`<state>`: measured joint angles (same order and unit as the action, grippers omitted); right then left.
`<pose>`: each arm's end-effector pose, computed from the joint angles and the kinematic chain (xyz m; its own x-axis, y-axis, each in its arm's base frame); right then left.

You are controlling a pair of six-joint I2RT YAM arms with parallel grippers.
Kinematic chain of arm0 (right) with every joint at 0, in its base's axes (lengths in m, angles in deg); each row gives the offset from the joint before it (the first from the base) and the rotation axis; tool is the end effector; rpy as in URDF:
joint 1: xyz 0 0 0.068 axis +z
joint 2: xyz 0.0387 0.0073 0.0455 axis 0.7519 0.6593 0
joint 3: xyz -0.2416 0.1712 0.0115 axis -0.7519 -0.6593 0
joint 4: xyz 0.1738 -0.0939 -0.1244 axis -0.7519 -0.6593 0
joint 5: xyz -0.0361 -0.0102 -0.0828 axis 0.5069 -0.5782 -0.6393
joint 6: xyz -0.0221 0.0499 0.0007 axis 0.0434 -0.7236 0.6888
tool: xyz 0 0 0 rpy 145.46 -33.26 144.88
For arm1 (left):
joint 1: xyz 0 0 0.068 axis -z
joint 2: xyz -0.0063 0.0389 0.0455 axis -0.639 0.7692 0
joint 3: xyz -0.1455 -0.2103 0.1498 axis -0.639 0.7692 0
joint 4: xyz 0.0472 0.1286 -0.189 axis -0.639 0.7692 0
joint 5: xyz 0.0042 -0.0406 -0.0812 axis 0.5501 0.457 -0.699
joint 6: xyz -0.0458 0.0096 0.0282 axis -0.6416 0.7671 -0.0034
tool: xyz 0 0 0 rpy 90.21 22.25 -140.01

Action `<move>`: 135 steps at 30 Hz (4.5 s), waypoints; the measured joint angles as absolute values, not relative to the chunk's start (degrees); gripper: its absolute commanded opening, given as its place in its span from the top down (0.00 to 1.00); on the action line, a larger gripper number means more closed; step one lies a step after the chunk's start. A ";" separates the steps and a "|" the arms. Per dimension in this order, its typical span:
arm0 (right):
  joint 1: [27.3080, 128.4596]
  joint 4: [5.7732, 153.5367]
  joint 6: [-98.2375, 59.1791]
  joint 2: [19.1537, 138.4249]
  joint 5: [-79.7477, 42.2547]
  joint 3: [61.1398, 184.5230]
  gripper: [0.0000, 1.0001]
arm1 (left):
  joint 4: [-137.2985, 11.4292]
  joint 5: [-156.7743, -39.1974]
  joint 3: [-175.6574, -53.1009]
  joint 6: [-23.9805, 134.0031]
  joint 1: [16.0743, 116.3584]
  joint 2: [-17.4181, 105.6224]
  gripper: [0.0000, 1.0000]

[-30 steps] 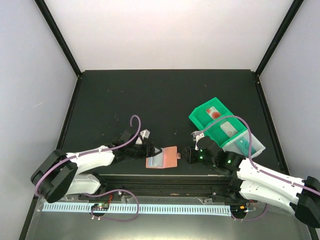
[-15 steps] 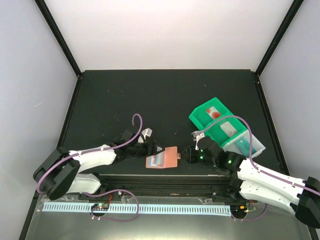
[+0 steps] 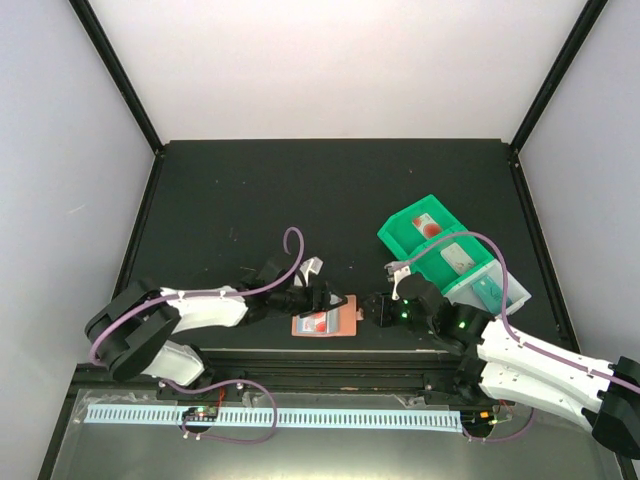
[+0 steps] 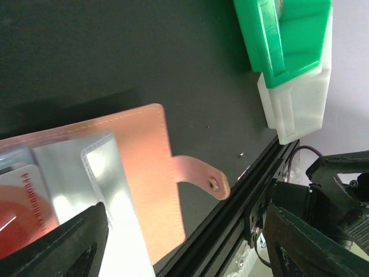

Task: Take the credit cards out of the card holder

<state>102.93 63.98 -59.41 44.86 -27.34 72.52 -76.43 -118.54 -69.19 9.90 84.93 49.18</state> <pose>0.0782 0.1073 0.2324 -0.8321 0.0905 -0.5472 -0.2879 0.7727 0.5657 0.1509 -0.1771 0.1956 -0.9813 -0.0509 -0.1858 0.1268 0.5552 -0.8220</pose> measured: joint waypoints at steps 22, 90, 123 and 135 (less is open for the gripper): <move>102.93 68.72 -62.36 46.42 -22.49 69.24 0.69 | -87.49 -121.01 -72.30 8.07 88.60 59.63 0.26; 103.52 91.45 -62.45 87.81 -11.51 79.08 0.74 | -52.78 -113.49 -53.85 15.83 74.63 15.52 0.52; 102.93 95.93 -58.17 93.85 -8.32 82.16 0.83 | -57.85 -113.19 -53.15 19.68 74.63 27.24 0.98; 102.82 92.06 -57.79 91.35 -10.55 81.72 0.83 | -57.41 -112.18 -53.17 20.59 74.59 27.09 0.98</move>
